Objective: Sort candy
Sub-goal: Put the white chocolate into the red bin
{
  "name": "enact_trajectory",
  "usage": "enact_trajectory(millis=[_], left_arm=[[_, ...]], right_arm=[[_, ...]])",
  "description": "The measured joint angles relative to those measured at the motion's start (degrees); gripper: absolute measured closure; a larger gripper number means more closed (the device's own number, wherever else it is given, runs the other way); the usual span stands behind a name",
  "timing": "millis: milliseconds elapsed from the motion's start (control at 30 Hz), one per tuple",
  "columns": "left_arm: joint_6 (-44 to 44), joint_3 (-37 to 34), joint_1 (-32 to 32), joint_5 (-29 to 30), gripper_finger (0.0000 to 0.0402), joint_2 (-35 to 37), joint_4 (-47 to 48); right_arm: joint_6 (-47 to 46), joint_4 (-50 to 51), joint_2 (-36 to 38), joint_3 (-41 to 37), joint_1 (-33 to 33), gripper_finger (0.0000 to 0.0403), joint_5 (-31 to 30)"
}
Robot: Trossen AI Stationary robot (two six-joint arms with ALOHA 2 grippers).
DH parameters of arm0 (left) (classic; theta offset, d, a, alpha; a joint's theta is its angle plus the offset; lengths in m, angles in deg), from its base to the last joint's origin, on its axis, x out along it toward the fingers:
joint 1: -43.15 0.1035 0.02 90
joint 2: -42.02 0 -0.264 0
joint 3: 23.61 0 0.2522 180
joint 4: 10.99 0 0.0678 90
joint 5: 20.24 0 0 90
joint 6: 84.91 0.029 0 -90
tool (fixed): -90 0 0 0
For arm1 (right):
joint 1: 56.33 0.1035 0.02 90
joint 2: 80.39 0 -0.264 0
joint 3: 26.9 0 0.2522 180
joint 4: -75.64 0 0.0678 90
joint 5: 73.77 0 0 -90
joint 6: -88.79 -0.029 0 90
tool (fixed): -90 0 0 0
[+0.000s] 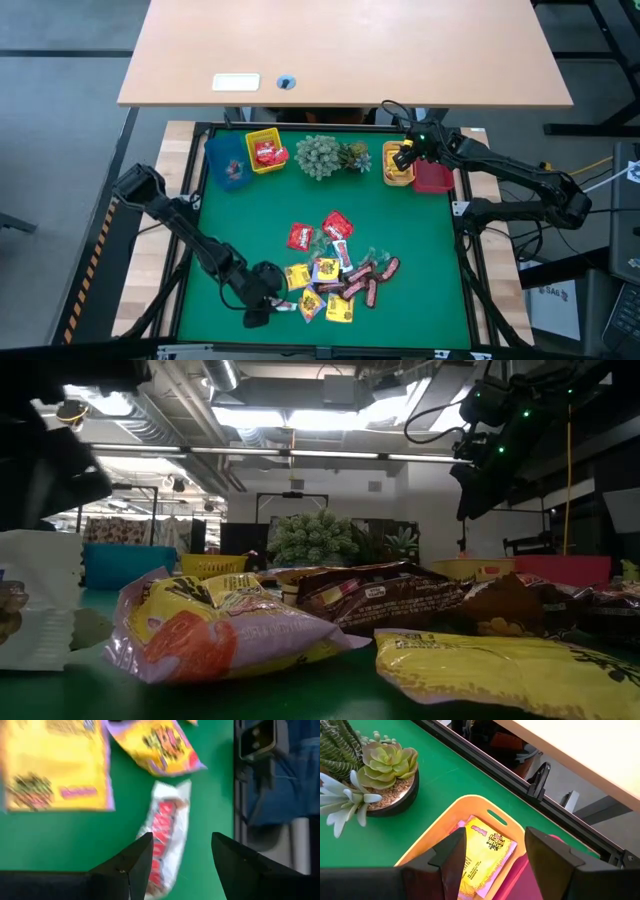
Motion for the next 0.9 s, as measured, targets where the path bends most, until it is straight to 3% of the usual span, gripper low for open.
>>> enact_trajectory(millis=[400,900], left_arm=[[8.88,0.00,-1.80,2.45,0.0215,-0.90,0.51],[9.33,0.04,-1.80,2.83,0.0230,-6.95,0.22]], right_arm=[[0.01,0.04,0.00,0.00,0.00,0.0200,0.00],[0.01,0.05,0.02,0.00,0.00,0.0200,0.02]])
